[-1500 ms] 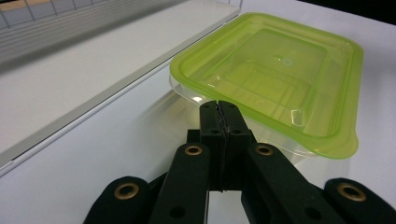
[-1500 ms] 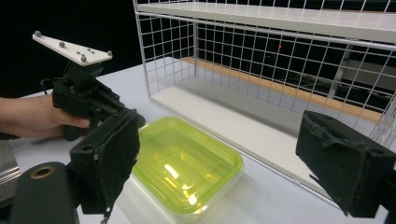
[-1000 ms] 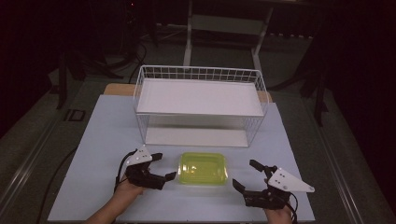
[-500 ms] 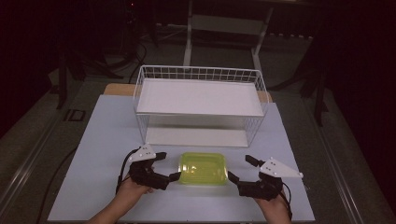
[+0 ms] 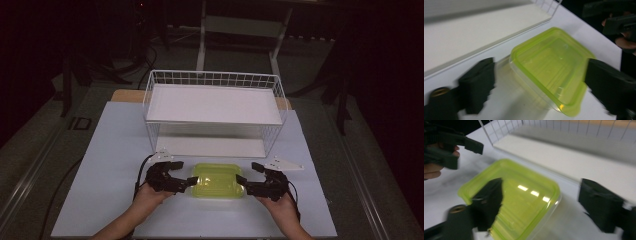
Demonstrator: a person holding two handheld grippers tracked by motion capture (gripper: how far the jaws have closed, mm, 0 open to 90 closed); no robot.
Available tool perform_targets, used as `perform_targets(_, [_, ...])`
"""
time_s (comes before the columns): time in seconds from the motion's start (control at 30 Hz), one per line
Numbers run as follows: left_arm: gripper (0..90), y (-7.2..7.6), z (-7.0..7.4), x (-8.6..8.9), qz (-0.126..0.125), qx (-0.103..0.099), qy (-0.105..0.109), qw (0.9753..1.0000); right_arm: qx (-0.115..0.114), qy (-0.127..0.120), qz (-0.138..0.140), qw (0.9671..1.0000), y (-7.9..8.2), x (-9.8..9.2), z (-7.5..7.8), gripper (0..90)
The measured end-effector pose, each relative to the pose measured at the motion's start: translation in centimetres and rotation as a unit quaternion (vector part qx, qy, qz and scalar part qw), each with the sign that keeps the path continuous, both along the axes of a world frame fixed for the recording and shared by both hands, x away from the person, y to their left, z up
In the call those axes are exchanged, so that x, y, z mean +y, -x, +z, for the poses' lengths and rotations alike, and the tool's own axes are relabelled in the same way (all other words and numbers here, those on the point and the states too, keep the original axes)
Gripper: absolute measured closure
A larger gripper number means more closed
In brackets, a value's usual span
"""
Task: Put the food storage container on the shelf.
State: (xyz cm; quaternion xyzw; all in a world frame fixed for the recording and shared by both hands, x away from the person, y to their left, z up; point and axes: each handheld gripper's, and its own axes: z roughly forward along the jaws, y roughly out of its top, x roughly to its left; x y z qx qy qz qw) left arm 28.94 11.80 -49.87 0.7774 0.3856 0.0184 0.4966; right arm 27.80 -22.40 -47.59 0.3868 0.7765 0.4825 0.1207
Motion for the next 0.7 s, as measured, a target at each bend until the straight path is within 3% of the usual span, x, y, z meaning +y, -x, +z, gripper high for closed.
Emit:
perform_targets(0.1, [17.4,-0.3,-0.5,-0.5,0.003,0.022,-0.014,0.9996,0.028,0.001,0.0,0.9996,-0.4,0.0,-0.9,27.4])
perform_targets(0.2, [23.9,-0.3,-1.0,-0.8,0.011,0.043,-0.014,0.9989,0.047,0.0,-0.004,0.9989,-0.5,0.0,-1.6,31.9])
perform_targets(0.33, [38.3,-0.4,-1.7,-0.9,0.021,0.066,-0.01,0.9975,0.076,0.002,-0.009,0.9971,-0.6,0.0,-2.4,35.4])
perform_targets(0.43, [46.9,-0.4,-2.1,-0.9,0.015,0.069,-0.003,0.9975,0.091,0.012,-0.014,0.9957,-0.7,0.1,-2.7,38.1])
perform_targets(0.53, [56.7,-0.3,-2.6,-1.1,0.004,0.075,0.006,0.9972,0.116,0.026,-0.012,0.9928,-0.7,0.3,-3.1,46.3])
perform_targets(0.7, [62.8,0.0,-2.6,-1.1,0.01,0.076,0.016,0.9969,0.121,0.022,-0.003,0.9925,-0.6,0.4,-2.9,57.9])
